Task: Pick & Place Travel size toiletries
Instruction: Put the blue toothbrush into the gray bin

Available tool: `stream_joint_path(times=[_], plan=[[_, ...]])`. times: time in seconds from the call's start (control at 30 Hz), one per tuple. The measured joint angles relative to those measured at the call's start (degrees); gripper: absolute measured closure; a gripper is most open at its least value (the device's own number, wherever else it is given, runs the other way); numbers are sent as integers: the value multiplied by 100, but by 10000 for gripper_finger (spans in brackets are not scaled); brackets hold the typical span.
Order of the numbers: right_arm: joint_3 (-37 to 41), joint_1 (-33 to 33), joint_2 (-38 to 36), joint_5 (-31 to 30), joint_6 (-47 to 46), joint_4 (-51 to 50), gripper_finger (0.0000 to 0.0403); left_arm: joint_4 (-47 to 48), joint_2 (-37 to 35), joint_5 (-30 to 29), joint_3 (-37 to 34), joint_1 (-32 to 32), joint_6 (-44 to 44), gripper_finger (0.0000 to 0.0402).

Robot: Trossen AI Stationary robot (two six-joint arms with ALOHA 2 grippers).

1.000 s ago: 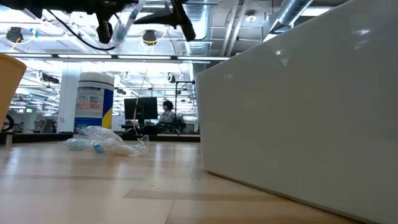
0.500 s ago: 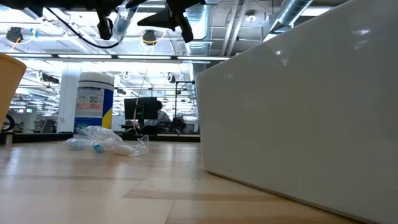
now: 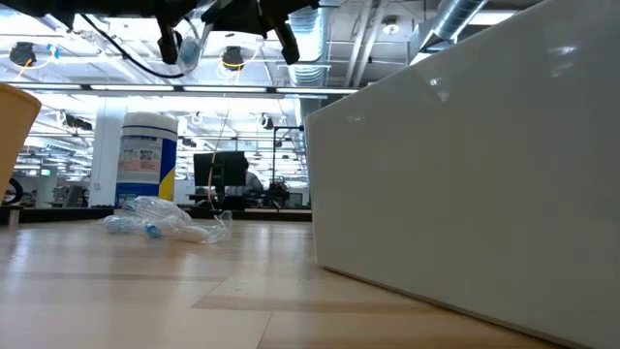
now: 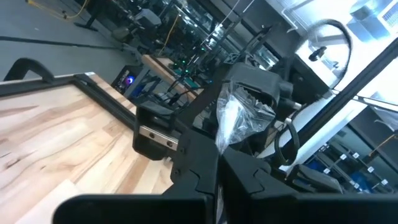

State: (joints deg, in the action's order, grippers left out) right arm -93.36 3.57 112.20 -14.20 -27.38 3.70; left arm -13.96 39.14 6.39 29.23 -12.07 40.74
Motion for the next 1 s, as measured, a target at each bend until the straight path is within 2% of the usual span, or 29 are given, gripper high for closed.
stream_joint_path(times=[0.13,0.33,0.43,0.6,0.7,0.8,1.0], plan=[[2,1,0,-2,-194,-5,378,-45,58,-9,0,13,25,401],[2,61,-34,-16,-571,-98,389,-23,65,29,0,13,23,391],[1,113,-93,-47,-882,-196,389,-12,71,357,0,11,18,364],[-13,248,-367,-75,-1193,-511,389,-3,71,748,-2,11,7,288],[-4,392,-628,-137,-1413,-1186,389,7,69,861,-2,15,-24,242],[9,650,-993,-139,-1783,-2420,389,55,67,1036,-2,15,-38,207],[-6,1427,-1420,-253,-3162,-4673,389,252,67,1102,-9,15,-162,181]])
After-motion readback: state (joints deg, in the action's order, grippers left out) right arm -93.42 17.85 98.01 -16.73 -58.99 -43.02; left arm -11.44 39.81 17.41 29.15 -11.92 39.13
